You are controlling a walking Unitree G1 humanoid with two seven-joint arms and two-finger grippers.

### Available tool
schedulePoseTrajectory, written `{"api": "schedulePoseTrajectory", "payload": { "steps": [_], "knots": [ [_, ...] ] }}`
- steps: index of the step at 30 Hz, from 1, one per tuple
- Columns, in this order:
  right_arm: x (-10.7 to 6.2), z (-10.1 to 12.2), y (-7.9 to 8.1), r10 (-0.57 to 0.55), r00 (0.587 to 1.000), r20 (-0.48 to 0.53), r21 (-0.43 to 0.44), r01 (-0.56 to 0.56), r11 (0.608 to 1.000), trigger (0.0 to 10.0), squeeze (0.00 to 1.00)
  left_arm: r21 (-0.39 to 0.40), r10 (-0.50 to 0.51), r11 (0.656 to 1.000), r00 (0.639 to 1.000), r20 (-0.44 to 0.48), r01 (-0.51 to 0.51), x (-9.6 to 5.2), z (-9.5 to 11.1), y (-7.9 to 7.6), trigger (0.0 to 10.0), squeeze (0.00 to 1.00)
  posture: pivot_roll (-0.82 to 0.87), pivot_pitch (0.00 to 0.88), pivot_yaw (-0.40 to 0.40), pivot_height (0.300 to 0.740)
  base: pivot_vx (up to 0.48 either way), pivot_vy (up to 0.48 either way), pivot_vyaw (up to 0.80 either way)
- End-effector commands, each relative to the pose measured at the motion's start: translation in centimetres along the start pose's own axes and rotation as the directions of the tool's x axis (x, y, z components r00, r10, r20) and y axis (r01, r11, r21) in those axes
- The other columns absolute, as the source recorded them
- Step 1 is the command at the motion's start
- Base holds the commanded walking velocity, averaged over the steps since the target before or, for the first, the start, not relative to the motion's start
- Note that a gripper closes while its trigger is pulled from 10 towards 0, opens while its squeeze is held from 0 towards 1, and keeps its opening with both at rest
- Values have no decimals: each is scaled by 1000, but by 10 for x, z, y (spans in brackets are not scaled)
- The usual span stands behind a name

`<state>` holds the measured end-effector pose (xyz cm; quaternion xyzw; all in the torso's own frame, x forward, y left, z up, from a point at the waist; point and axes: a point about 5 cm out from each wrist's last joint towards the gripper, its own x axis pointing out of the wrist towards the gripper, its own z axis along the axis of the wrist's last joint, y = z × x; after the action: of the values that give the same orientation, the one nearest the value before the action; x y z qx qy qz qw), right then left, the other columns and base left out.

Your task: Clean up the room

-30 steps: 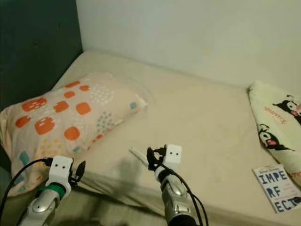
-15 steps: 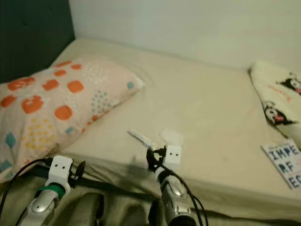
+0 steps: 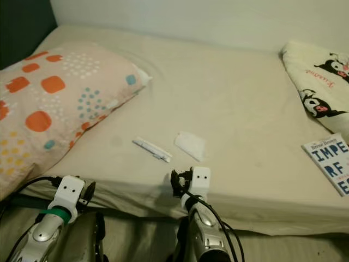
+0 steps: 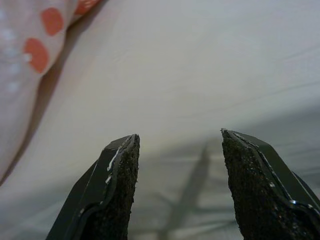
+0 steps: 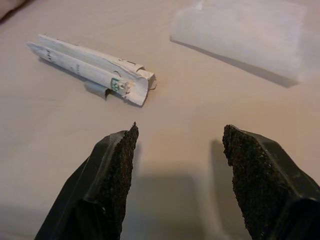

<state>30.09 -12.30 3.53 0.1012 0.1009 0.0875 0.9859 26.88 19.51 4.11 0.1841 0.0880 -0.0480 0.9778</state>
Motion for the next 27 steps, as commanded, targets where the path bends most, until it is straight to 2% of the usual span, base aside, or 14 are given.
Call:
{"api": "schedulePoseTrajectory", "payload": {
  "steps": [1,5,8,9,12,13,14,15,16,21,23,24,25,27],
  "knots": [
    [-1,0,0,6,1000,3,-20,-6,1000,10000,0,21,-10,1000,1000,0,10,-2,-1,-1,10000,0,182,114,-68,535,0,0,0],
    [18,25,22,116,990,81,-156,-103,982,10000,0,63,-7,998,1000,24,5,-2,5,9,10000,0,206,130,-45,520,0,0,0],
    [22,35,29,158,981,113,-205,-132,970,10000,0,76,-6,997,1000,28,4,-3,6,12,10000,0,206,130,-45,520,0,0,0],
    [27,59,40,267,945,186,-339,-193,921,10000,0,97,-2,995,1000,28,-1,-6,5,18,10000,0,230,132,-43,520,0,0,0],
    [29,74,53,394,899,189,-494,-260,830,10000,0,110,6,994,1000,22,-8,-10,2,24,10000,0,235,133,-43,520,0,0,0],
    [30,73,59,429,890,156,-545,-285,789,10000,294,112,9,994,1000,20,-11,-11,1,24,10000,0,238,136,-43,520,0,0,0],
    [30,73,59,429,890,156,-545,-285,789,10000,294,112,9,994,1000,20,-11,-11,1,24,10000,0,238,136,-43,520,0,0,0],
    [31,72,62,449,884,132,-576,-300,760,10000,294,113,11,994,1000,18,-13,-12,1,25,10000,0,238,136,-43,520,0,0,0],
    [34,70,66,451,887,102,-602,-306,738,10000,1000,112,14,994,1000,18,-16,-12,1,25,10000,0,238,136,-43,520,0,0,0],
    [42,62,75,415,910,19,-687,-290,667,10000,1000,108,23,994,1000,22,-25,-15,2,25,10000,0,261,154,-48,520,0,0,0],
    [48,55,79,359,932,-53,-770,-267,579,10000,1000,104,26,994,999,24,-28,-19,3,24,10000,0,270,165,-52,520,0,0,0],
    [48,55,79,359,932,-53,-770,-267,579,10000,1000,104,26,994,999,24,-28,-19,3,24,10000,0,270,165,-52,520,0,0,0],
    [51,52,79,331,940,-88,-795,-267,545,10000,910,103,28,994,999,19,-30,-22,2,24,10000,0,280,174,-55,520,0,0,0],
    [52,50,79,315,943,-109,-805,-270,529,10000,910,103,29,994,999,16,-30,-24,1,24,10000,0,280,174,-55,520,0,0,0]
  ]
}}
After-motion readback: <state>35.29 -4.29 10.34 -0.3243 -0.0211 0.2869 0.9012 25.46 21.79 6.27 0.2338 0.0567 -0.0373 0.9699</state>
